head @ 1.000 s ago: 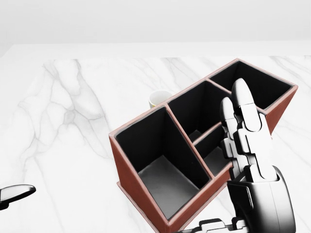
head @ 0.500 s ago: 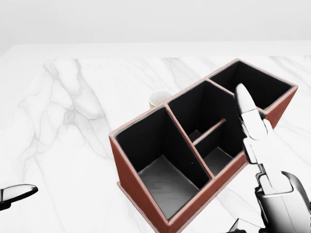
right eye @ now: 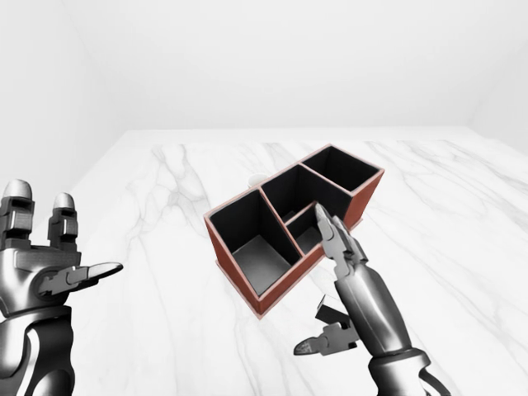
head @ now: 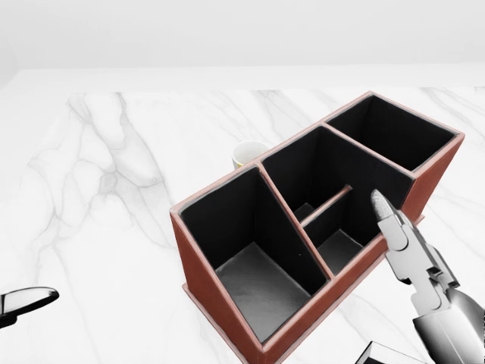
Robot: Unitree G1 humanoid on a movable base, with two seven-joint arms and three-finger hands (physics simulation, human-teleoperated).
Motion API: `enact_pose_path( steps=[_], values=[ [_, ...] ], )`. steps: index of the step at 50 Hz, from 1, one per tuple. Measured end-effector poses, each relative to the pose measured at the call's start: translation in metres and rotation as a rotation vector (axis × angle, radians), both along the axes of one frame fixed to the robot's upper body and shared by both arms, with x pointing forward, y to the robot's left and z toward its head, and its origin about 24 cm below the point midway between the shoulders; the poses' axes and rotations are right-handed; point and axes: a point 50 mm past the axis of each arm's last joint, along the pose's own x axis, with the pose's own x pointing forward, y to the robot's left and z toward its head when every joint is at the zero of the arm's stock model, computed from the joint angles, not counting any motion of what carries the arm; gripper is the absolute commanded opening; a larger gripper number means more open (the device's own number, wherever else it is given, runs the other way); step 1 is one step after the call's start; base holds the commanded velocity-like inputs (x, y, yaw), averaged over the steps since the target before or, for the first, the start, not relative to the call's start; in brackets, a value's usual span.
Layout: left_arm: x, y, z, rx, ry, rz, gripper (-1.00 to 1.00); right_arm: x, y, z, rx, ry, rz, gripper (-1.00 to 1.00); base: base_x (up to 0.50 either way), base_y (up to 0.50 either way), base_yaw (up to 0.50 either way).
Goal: Pick up the book and place it in the left compartment of the caddy.
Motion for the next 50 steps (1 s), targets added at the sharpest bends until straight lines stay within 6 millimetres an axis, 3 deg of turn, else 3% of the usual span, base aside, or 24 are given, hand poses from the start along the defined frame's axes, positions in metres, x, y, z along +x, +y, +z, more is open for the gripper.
enact_pose_path(
  steps=[23, 50],
  values=[
    [0.001, 0.0, 0.0, -0.001, 0.001, 0.003, 1.0, 0.006, -0.014, -0.02, -0.109, 0.129, -0.081, 1.0, 0.0, 0.0, 0.0],
    [0.001, -0.002, -0.002, 0.0, 0.012, -0.001, 1.0, 0.017, -0.037, -0.048, -0.106, 0.257, -0.142, 1.0, 0.0, 0.0, 0.0]
  ],
)
